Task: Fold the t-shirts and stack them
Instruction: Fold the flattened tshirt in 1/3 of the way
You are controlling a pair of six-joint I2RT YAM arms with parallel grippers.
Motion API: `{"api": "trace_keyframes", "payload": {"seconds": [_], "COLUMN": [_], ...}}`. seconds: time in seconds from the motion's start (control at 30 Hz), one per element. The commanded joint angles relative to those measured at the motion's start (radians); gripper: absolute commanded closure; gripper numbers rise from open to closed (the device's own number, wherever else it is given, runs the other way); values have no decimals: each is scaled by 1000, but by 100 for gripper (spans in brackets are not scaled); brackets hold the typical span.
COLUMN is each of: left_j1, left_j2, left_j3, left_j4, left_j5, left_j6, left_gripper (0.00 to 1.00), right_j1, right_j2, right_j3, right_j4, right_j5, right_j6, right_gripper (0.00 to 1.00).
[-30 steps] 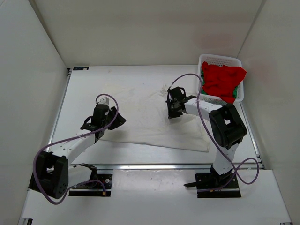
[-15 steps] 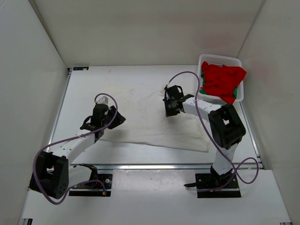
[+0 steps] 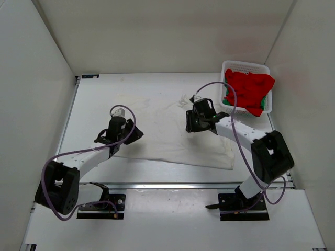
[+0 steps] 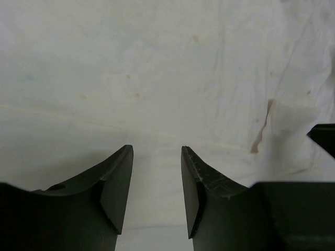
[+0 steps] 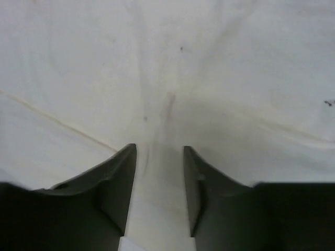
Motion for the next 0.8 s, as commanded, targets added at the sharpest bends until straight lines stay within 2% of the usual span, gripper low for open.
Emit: {"api": "trace_keyframes", "payload": {"seconds": [0.0,0.03,0.07,0.1,0.13,0.23,0.37,0.43,0.53,0.57,0.67,0.73,0.77], "left_j1": [-98,-102,-67,-25,43,159,248,367,377,389,392,379,348], "left_j2": [38,57,67,59,47,-13,-117,-203,-221,-231,-225,-212,-193], "left_j3": [5,-4,-30,-50,-101,-200,-289,-330,-291,-280,-216,-115,-85], "left_j4": [10,10,37,62,85,55,-37,-92,-226,-246,-239,-194,-167], "left_j5": [-16,-4,28,76,128,153,121,156,75,60,61,91,84], "left_j6": [-6,-17,-36,-56,-85,-84,-87,-97,-37,-25,5,-14,-14], "left_gripper": [47,48,48,48,49,48,49,48,48,48,44,41,41], "right_j1": [14,29,38,43,50,81,129,155,198,210,172,91,43], "right_j2": [-146,-169,-175,-186,-181,-152,-85,-51,-28,-13,-40,-87,-94], "right_j3": [-142,-196,-225,-265,-299,-345,-329,-306,-267,-244,-157,-96,-77], "right_j4": [81,90,101,113,115,146,160,166,151,140,72,49,37], "right_j5": [-45,-51,-50,-69,-95,-132,-166,-229,-273,-275,-298,-296,-290], "right_j6": [56,75,96,98,105,122,116,113,95,84,38,7,4], "right_gripper": [72,81,85,94,98,99,100,99,100,98,80,67,64]}}
